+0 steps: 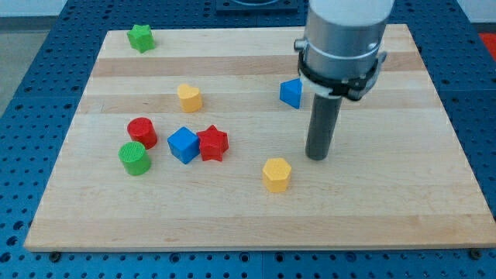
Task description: Push the red star towards the center of the board
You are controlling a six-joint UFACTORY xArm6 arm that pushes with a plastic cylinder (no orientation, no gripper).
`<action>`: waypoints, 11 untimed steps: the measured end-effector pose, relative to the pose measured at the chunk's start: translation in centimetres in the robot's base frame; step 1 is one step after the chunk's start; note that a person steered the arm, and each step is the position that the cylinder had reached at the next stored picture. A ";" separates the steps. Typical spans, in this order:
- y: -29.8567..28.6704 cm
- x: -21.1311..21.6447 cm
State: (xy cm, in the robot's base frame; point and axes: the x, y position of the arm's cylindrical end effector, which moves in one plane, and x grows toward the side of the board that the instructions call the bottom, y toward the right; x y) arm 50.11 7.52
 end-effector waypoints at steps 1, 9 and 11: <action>-4.9 0.9; -13.5 -6.3; -11.2 -4.9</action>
